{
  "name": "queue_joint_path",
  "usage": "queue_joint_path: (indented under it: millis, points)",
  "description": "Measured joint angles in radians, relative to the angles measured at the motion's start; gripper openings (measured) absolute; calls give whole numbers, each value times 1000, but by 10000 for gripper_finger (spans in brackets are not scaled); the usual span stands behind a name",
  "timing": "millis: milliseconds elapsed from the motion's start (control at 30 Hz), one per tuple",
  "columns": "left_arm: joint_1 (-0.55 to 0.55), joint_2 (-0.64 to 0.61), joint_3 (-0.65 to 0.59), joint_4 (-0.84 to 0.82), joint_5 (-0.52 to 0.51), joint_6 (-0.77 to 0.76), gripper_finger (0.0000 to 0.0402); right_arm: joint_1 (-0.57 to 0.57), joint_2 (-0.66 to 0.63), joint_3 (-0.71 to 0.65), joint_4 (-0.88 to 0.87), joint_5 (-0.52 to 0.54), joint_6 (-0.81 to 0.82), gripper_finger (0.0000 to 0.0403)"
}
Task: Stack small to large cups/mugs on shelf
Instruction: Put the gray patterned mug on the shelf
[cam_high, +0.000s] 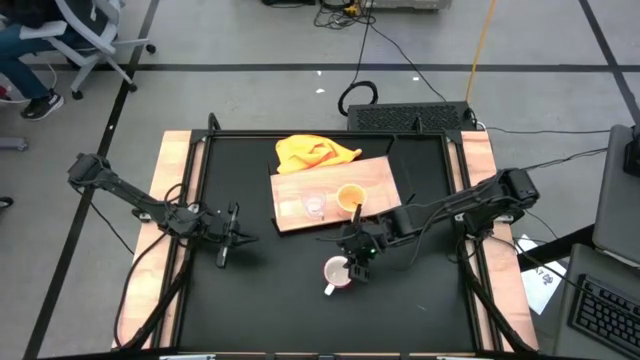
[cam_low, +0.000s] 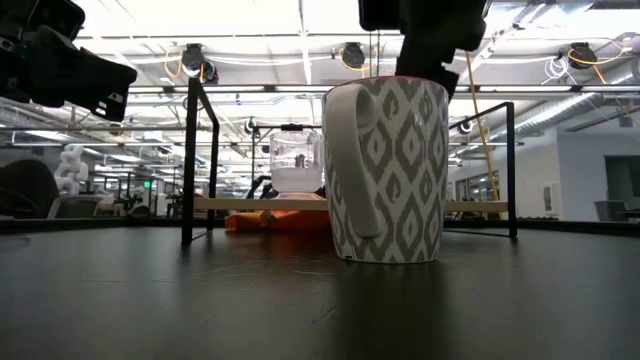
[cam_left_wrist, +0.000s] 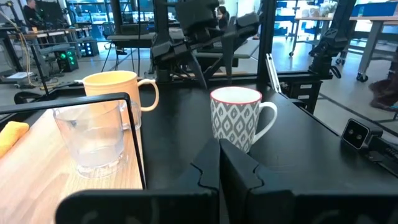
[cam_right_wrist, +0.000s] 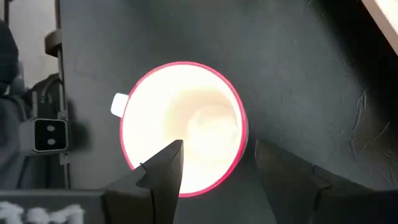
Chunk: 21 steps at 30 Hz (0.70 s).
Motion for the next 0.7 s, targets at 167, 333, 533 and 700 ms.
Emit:
queue_joint_path:
  millis: [167, 333, 533, 700]
  points:
    - [0, 0, 0, 1, 0, 0, 5, 0, 26, 0, 3, 0, -3, 194]
    - [0, 0, 0, 1, 0, 0, 5, 0, 44, -1, -3, 0, -16, 194]
    - [0, 0, 0, -7, 0, 0, 6, 0, 41, -1, -1, 1, -58, 185]
    - [0, 0, 0, -8, 0, -1, 5, 0, 39, -1, -2, 1, -66, 156]
